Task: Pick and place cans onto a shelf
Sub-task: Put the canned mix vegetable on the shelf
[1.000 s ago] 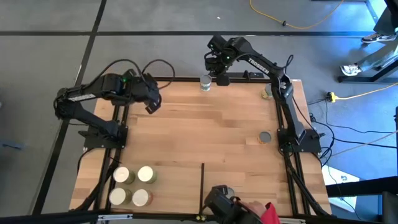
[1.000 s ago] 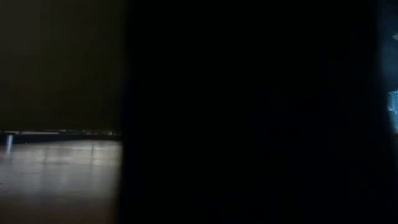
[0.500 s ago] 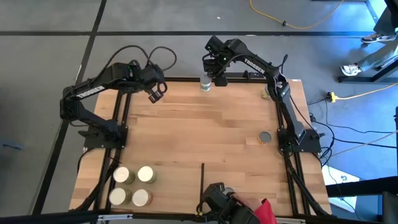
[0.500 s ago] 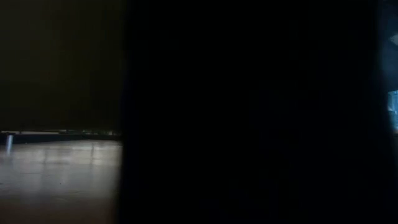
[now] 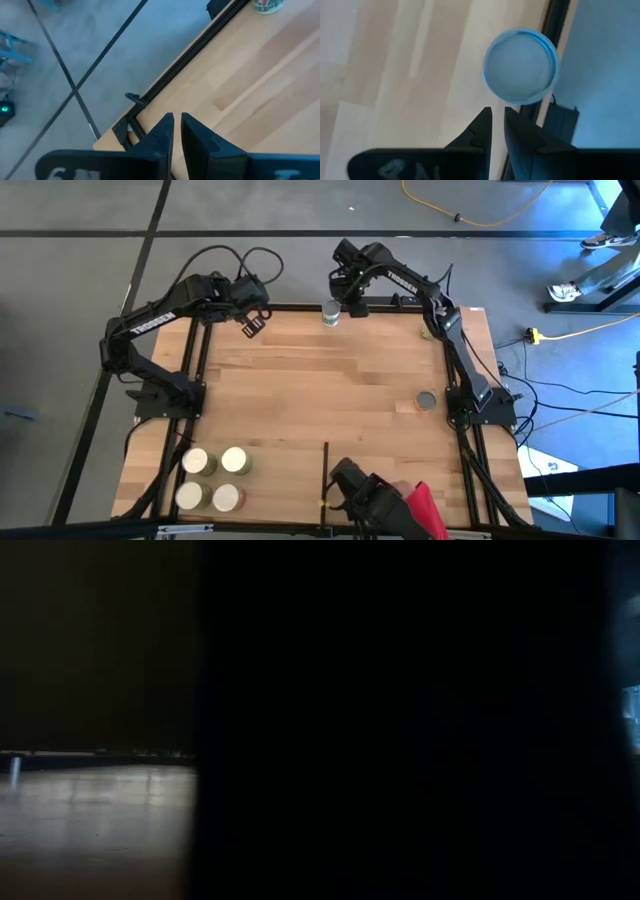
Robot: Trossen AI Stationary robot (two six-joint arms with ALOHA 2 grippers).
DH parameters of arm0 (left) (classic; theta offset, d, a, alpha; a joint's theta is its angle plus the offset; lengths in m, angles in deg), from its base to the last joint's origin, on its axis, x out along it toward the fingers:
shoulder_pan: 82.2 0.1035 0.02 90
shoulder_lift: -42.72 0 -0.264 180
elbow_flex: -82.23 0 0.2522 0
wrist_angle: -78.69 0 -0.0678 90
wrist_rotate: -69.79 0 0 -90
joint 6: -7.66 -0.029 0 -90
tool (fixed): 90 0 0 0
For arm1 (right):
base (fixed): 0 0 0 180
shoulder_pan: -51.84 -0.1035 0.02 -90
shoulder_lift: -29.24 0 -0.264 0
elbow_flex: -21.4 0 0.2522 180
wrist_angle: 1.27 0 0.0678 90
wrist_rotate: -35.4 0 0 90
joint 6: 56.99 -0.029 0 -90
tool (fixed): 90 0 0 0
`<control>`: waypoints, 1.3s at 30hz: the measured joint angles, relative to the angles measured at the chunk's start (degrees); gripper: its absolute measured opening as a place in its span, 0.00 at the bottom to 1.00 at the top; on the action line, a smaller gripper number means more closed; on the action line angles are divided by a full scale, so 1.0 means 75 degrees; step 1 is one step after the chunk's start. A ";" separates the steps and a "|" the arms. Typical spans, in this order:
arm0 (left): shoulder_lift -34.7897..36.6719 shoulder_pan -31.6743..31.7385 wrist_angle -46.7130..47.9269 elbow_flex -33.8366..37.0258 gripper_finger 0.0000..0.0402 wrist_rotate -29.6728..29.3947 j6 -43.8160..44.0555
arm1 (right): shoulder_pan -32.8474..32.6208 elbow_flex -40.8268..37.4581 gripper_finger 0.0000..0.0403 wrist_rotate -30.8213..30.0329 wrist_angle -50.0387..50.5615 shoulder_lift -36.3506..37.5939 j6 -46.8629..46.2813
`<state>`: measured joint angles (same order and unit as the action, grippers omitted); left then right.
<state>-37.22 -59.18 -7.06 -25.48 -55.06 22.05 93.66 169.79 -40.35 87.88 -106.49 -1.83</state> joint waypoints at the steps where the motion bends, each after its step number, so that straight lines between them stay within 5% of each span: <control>1: 0.0000 0.0000 -0.0025 0.0000 0.07 0.0000 0.0000 | 0.0028 0.0000 0.13 0.0152 0.0005 -0.0025 0.0096; 11: 0.0003 0.0011 -0.0256 0.0000 0.07 -0.0020 -0.0164 | 0.0051 0.0000 0.13 0.0520 0.0022 -0.0075 -0.0065; 15: -0.0094 0.0113 -0.0888 0.0000 0.07 0.0474 -0.2022 | 0.0054 0.0031 0.13 0.0512 0.0691 -0.0017 0.0020; 28: -0.1902 0.1437 -0.4030 0.0003 0.07 0.4295 -0.8216 | 0.0054 0.0044 0.06 0.0518 0.1341 0.1681 -0.0701; 33: -0.2630 0.1738 -0.5373 0.0003 0.07 0.4777 -0.9059 | 0.0051 0.0044 0.06 0.0480 0.1332 0.2546 -0.0921; 39: -0.3245 0.1908 -0.5421 0.0003 0.07 0.4954 -0.9769 | 0.0054 0.0047 0.06 0.0463 0.1311 0.3336 -0.0926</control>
<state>-61.55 -44.87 -47.72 -25.46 -17.91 -51.21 94.06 170.14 -36.88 97.72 -81.47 -8.78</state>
